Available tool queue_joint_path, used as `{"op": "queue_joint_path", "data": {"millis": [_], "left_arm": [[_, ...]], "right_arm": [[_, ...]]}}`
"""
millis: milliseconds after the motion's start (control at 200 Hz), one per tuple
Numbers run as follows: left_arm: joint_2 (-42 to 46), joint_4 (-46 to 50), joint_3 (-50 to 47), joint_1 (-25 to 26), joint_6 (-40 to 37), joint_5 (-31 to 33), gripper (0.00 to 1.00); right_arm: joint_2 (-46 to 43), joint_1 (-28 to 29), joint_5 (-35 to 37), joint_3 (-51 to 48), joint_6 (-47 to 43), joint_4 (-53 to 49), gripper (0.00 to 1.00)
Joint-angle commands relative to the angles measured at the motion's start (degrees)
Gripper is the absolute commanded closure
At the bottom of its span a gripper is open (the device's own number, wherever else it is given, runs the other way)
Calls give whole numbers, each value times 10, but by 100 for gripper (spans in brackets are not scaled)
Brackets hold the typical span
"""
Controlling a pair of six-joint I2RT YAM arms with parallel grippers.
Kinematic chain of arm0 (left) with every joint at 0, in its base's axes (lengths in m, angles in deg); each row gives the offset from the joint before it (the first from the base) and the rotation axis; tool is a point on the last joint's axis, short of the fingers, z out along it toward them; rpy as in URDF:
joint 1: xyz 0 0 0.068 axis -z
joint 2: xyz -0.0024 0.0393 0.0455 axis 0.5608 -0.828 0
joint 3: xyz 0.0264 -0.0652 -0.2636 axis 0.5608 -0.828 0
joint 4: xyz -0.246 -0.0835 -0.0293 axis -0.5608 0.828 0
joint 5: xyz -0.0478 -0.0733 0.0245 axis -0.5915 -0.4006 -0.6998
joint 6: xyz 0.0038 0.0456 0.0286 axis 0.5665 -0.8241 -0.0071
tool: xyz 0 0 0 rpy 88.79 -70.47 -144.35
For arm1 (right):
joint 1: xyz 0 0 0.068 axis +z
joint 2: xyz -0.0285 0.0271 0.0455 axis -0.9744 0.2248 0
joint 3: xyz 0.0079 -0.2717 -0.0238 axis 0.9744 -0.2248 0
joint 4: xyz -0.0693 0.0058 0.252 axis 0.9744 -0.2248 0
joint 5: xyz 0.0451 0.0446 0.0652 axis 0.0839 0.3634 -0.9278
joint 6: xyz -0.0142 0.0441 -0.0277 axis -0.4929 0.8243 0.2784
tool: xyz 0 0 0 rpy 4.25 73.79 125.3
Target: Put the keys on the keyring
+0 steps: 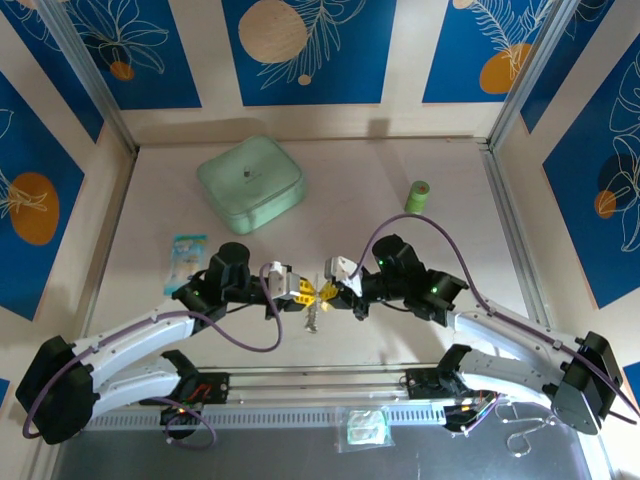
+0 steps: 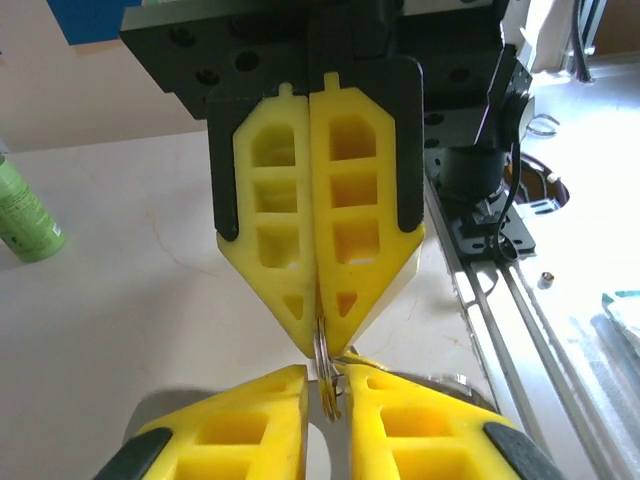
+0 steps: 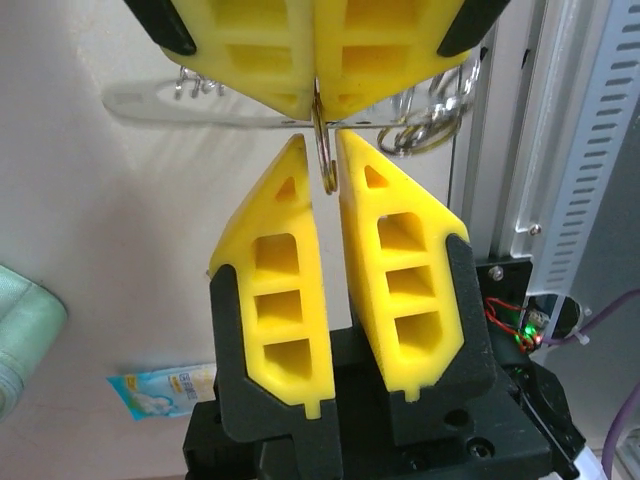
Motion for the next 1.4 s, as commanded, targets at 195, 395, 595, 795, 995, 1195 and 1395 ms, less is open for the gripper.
{"op": "queue_joint_path", "data": {"millis": [195,395,595,795,995,1195,1395], "left_arm": [[-5,96,49,4,-55,22,86],[-9,98,57,4,-51,25,88],[-9,96,54,4,-51,21,100],[0,56,35,4,-40,10,100],[4,25,21,4,-33,-2,100],[4,24,19,4,-33,-6,100],[2,18,17,4,-34,-13,100]], "right_arm": [[43,11,22,91,-79,-122,100],[80,29,57,130,-111,-171,100],[62,27,51,111,-97,-136,96],[1,0,10,25,-22,-40,69],[-3,1,14,-9,14,-9,67],[-1,2,29,-9,2,-5,68],[-3,3,53,-11,-16,-1,66]]}}
